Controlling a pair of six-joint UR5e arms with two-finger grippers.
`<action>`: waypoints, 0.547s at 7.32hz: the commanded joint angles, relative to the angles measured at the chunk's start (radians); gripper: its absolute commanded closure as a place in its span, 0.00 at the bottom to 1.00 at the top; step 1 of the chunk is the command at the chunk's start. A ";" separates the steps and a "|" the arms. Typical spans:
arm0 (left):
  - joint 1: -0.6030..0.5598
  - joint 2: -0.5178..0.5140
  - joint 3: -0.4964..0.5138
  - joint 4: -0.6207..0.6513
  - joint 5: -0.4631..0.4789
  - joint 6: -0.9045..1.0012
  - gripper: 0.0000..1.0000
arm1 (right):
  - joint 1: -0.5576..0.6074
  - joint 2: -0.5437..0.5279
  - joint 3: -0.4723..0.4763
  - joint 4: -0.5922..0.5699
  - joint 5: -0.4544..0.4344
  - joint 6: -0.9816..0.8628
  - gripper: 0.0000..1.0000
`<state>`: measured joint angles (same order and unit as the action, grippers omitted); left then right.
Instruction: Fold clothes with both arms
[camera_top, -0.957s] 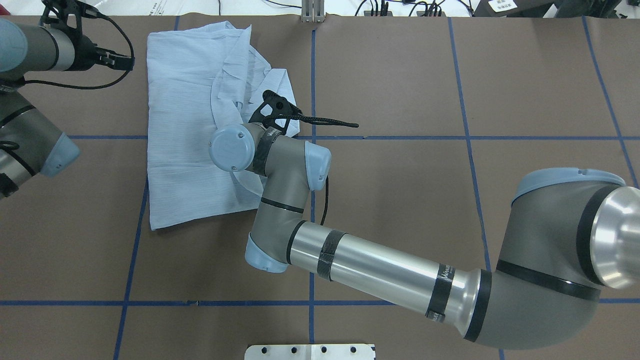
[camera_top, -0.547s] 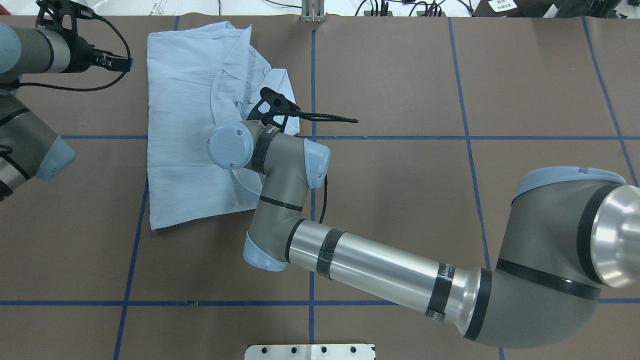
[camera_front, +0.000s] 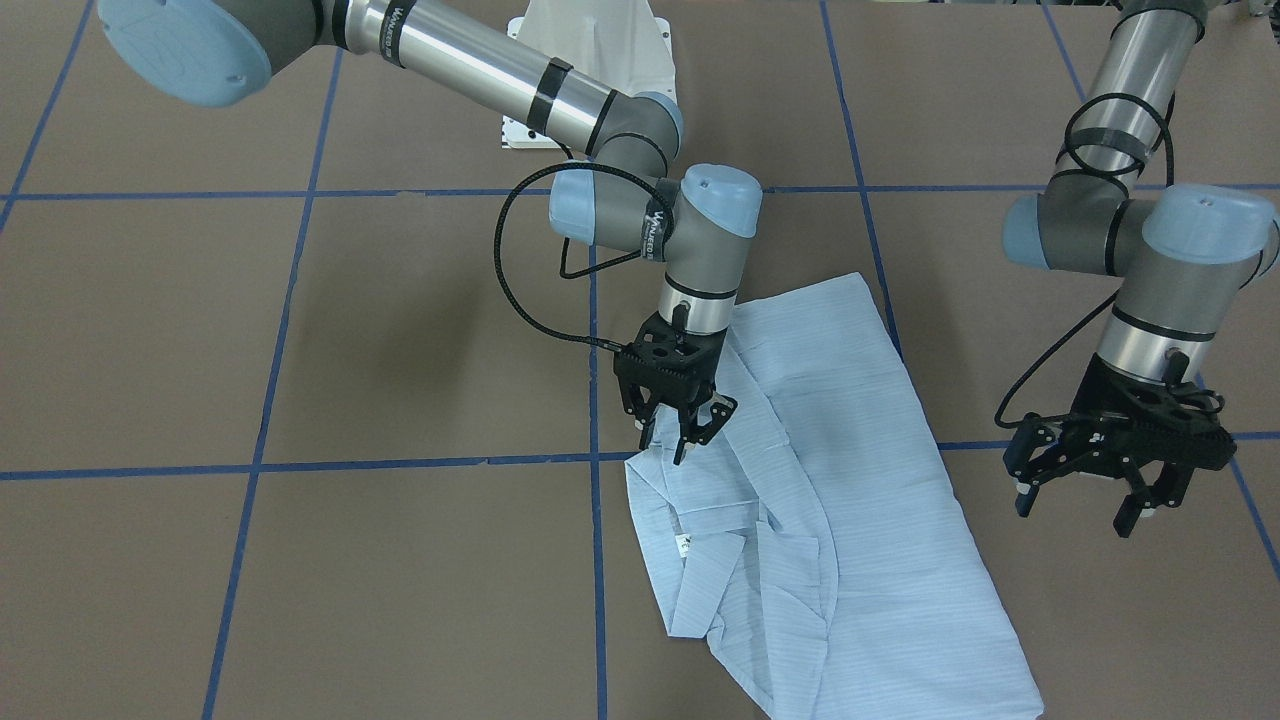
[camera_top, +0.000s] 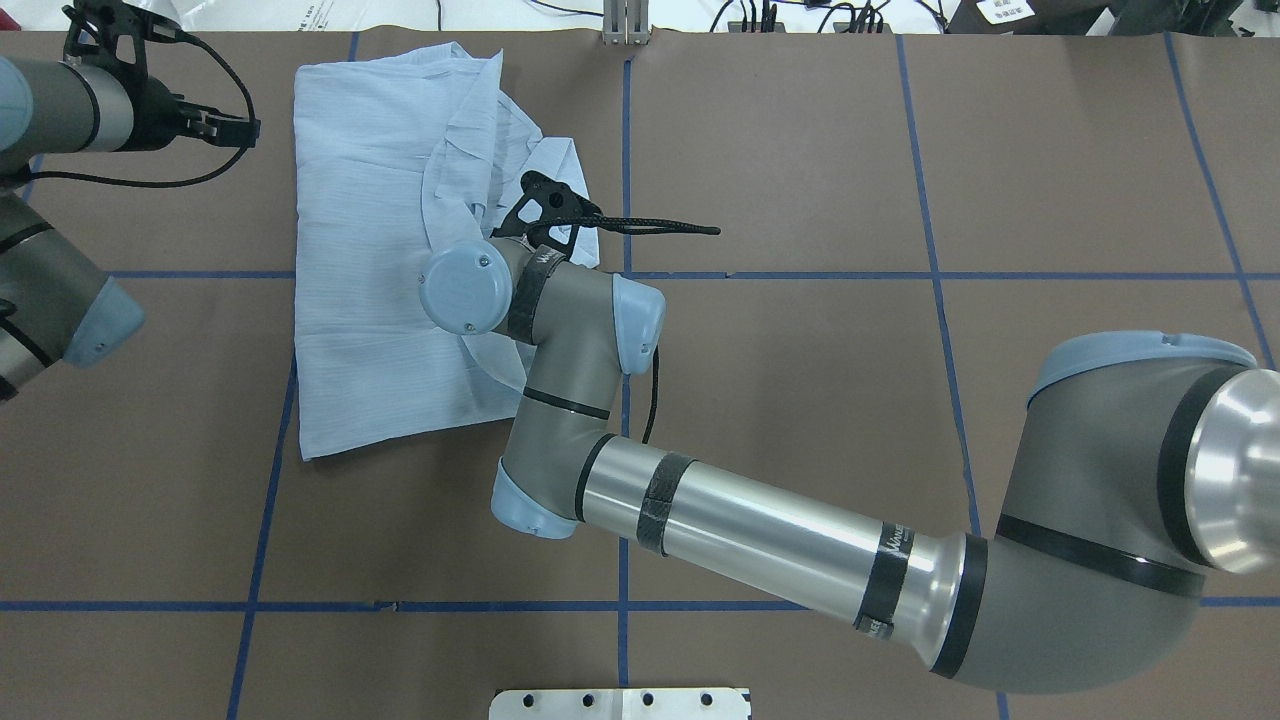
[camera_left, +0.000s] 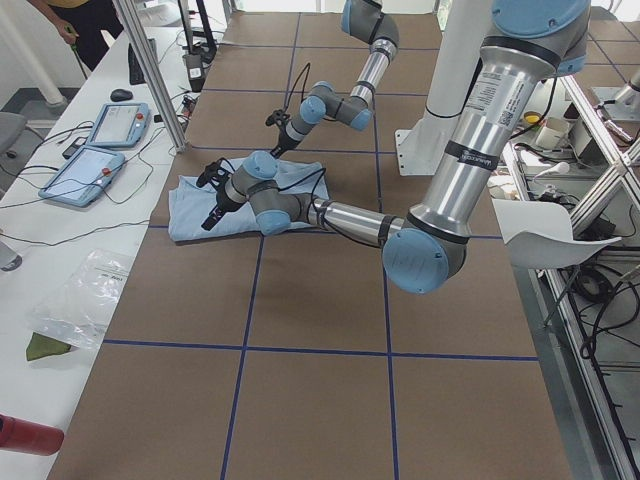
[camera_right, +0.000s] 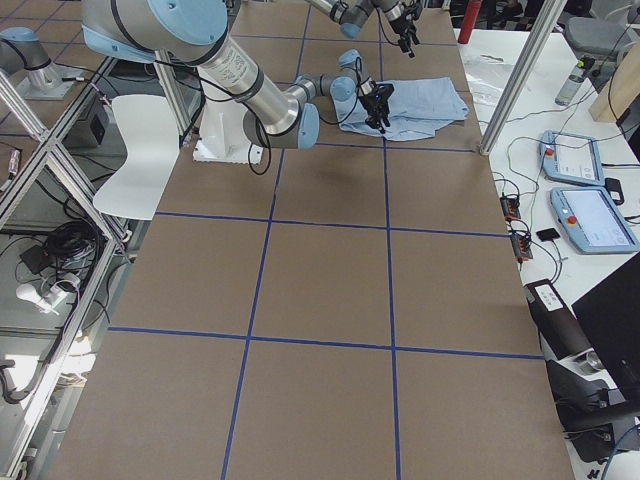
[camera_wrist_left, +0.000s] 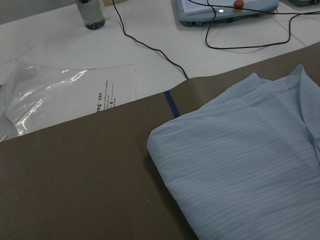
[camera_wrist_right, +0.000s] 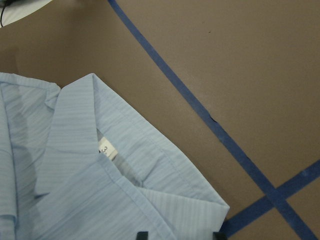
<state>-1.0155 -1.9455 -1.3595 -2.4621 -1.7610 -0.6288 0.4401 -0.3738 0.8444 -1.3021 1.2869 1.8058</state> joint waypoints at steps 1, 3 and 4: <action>0.000 0.000 0.000 0.000 0.000 0.000 0.00 | -0.001 -0.010 -0.004 0.001 0.000 -0.003 0.44; 0.000 0.000 0.002 0.000 0.000 0.001 0.00 | 0.000 -0.017 -0.008 0.006 -0.001 -0.003 0.46; 0.000 0.000 0.003 0.000 0.000 0.001 0.00 | 0.000 -0.017 -0.010 0.006 -0.001 -0.003 0.52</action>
<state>-1.0155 -1.9451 -1.3573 -2.4620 -1.7610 -0.6280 0.4396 -0.3900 0.8367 -1.2972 1.2857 1.8025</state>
